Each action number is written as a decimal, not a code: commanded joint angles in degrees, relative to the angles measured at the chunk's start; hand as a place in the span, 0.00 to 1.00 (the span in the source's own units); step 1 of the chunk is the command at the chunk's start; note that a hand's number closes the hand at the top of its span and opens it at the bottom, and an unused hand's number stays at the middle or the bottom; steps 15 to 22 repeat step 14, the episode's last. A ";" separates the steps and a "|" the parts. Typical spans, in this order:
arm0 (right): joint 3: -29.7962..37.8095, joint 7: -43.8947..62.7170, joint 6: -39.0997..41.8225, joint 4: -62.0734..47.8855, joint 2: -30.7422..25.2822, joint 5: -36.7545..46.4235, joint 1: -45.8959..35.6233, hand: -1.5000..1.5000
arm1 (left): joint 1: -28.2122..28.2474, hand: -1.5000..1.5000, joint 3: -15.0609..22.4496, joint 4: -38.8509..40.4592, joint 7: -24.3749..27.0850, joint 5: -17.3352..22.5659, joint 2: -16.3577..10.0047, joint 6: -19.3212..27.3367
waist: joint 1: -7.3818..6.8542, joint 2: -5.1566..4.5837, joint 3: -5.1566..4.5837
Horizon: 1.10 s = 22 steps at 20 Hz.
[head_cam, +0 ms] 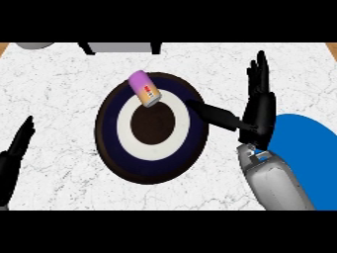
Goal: Pick the can from the plate and place it in the plate
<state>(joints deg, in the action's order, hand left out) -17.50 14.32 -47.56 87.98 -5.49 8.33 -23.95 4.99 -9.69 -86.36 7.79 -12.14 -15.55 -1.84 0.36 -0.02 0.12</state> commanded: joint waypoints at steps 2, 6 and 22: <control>9.26 -19.34 9.46 2.20 -4.31 -13.85 10.77 0.00 | 0.41 0.50 1.31 -0.90 0.51 -1.90 2.24 2.33 | -0.36 -0.25 0.08; 12.18 -27.52 18.16 4.09 -6.78 -17.42 19.40 0.00 | 2.24 0.50 0.76 -5.06 -2.32 -0.35 0.60 -0.93 | -0.31 0.06 -0.03; 23.15 -35.29 29.49 -6.34 -8.63 -23.46 18.75 0.00 | 0.17 0.50 -0.89 0.37 0.53 -0.73 1.00 -1.52 | -0.52 0.01 -0.10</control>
